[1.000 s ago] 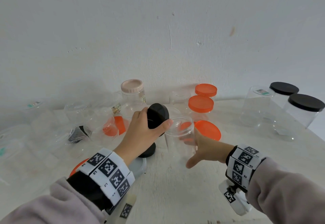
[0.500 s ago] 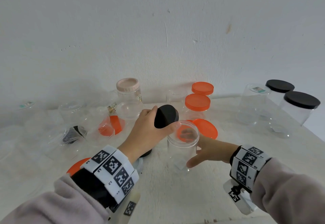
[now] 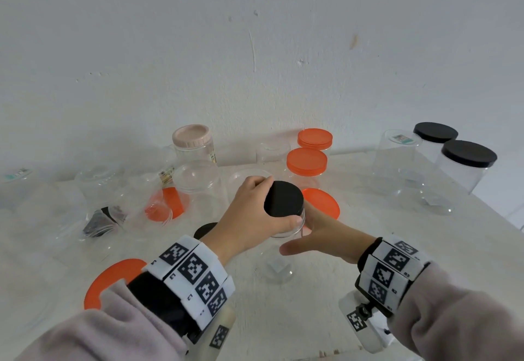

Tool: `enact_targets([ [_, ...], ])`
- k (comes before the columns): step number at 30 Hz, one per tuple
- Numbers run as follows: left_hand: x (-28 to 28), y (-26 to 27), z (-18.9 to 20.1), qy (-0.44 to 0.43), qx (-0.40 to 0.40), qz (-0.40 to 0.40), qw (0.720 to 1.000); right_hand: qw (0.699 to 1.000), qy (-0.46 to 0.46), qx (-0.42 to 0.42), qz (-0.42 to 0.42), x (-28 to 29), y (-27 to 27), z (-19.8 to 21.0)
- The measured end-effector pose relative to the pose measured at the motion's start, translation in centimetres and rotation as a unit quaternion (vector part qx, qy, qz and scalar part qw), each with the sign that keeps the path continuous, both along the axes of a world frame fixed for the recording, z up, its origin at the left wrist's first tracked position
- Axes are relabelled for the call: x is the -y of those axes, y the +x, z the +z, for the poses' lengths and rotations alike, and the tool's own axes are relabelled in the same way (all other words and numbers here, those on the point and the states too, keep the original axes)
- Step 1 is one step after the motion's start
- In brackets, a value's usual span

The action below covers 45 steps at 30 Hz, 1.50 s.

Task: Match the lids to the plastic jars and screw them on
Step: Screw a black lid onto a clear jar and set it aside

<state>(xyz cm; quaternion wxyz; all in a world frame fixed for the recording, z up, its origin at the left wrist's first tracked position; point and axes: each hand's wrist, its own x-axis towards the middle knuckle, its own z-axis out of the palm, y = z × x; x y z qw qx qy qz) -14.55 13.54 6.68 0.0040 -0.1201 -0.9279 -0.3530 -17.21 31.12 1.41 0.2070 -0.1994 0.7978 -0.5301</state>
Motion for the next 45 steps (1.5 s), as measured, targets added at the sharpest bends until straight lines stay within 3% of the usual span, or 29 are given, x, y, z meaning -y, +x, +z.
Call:
enact_targets([
  [17, -0.2, 0.3, -0.3, -0.005, 0.005, -0.005, 1.000, 0.994, -0.085, 0.006, -0.067, 1.0, 1.8, -1.8],
  [32, 0.3, 0.5, -1.4, 0.023, 0.014, -0.020, 0.999, 0.989, -0.078, -0.043, -0.116, 1.8, 3.1, -2.2],
  [36, 1.2, 0.6, -2.2, 0.094, 0.042, -0.027, 0.994, 0.995, -0.048, -0.021, -0.089, 0.6, 3.6, -1.1],
  [41, 2.8, 0.8, -4.4, 0.226, 0.114, -0.036, 0.967, 0.992, -0.085, -0.042, -0.086, -0.6, 3.8, 2.8],
  [45, 2.3, 0.7, -6.4, 0.241, 0.123, -0.038, 0.962, 0.990, 0.023, -0.122, -0.067, 0.6, 2.9, 5.5],
])
